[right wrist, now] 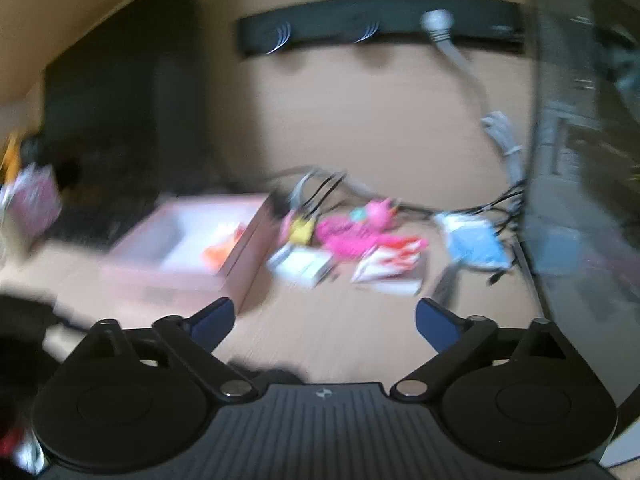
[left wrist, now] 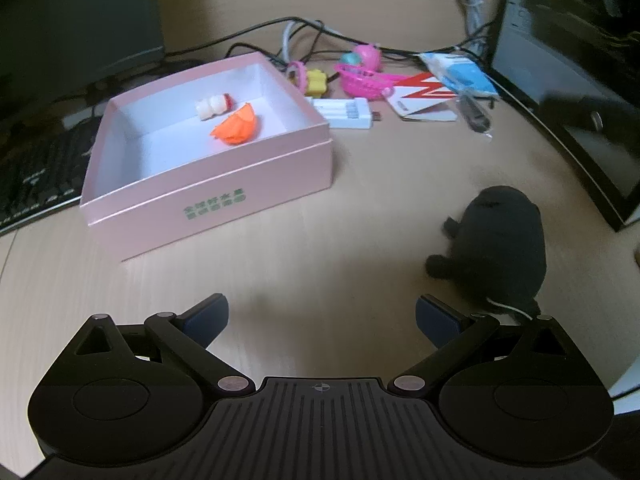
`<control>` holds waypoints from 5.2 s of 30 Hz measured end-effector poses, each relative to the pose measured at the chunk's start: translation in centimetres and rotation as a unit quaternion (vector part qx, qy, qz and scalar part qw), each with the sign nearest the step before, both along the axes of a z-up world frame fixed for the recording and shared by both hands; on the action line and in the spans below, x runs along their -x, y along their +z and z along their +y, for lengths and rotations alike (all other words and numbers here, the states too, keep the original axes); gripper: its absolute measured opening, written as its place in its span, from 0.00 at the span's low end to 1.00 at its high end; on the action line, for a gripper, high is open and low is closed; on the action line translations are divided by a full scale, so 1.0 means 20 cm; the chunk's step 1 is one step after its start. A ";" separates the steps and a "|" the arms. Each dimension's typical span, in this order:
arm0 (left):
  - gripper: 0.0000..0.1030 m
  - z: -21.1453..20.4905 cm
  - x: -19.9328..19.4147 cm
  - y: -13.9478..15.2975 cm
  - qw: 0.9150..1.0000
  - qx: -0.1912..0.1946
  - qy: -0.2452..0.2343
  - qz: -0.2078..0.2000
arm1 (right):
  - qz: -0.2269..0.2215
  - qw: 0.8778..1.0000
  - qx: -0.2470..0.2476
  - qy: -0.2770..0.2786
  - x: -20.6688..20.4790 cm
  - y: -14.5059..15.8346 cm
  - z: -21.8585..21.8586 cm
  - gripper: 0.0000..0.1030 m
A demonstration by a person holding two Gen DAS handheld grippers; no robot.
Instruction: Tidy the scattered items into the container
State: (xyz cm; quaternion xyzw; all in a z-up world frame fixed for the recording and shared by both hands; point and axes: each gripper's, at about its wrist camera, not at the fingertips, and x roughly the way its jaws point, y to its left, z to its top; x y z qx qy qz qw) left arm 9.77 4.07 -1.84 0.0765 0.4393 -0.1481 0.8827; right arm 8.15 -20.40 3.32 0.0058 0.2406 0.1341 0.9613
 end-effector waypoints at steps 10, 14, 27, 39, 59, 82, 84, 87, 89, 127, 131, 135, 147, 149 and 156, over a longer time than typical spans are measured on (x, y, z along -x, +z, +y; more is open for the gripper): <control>0.99 0.07 0.04 0.07 0.996 0.028 0.073 -0.042 | 0.067 0.987 0.061 -0.135 -0.65 -0.30 -0.07 0.50; 0.99 0.08 0.08 0.12 0.992 0.034 0.095 -0.074 | 0.079 0.984 0.058 -0.147 -0.79 -0.40 -0.08 0.50; 0.99 0.07 0.10 0.15 0.992 0.061 0.083 -0.073 | 0.111 0.982 0.047 -0.148 -0.59 -0.34 -0.16 0.23; 0.99 0.04 0.07 0.09 0.996 0.073 0.028 -0.052 | 0.141 0.987 0.064 -0.031 0.04 -0.25 -0.08 0.23; 0.99 0.02 0.05 0.06 0.997 0.069 -0.001 -0.039 | 0.148 0.964 0.045 -0.215 0.19 -0.30 -0.08 0.87; 1.00 0.23 0.12 0.06 0.994 0.056 0.089 -0.030 | 0.101 0.967 0.048 -0.227 -0.07 -0.32 -0.01 0.75; 1.00 0.25 0.13 0.06 0.993 0.057 0.097 -0.029 | 0.075 0.975 0.051 -0.201 -0.05 -0.25 0.03 0.75; 1.00 0.28 0.15 0.05 0.993 0.051 0.104 -0.029 | 0.036 0.990 0.030 -0.131 -0.02 -0.11 0.12 0.75; 1.00 0.31 0.17 0.05 0.993 0.042 0.109 -0.029 | 0.020 0.997 0.019 -0.068 0.00 -0.03 0.22 0.75; 1.00 0.08 0.17 -0.08 0.997 -0.048 0.059 -0.009 | 0.028 0.989 0.103 0.101 0.17 -0.11 0.32 0.95; 1.00 0.01 0.13 -0.12 0.995 -0.083 0.064 -0.005 | 0.031 0.989 0.096 0.105 0.17 -0.13 0.26 0.96; 1.00 -0.02 0.11 -0.13 0.992 -0.102 0.075 -0.006 | 0.038 0.990 0.089 0.105 0.14 -0.16 0.22 0.96; 1.00 0.03 0.08 -0.12 0.984 -0.129 0.124 -0.001 | 0.044 0.986 0.081 0.136 0.08 -0.20 0.24 0.98; 1.00 0.06 0.08 -0.12 0.982 -0.134 0.133 0.000 | 0.044 0.986 0.082 0.139 0.09 -0.20 0.24 0.98; 1.00 0.20 0.08 -0.11 0.969 -0.153 0.196 0.000 | 0.047 0.986 0.086 0.133 0.10 -0.20 0.26 0.99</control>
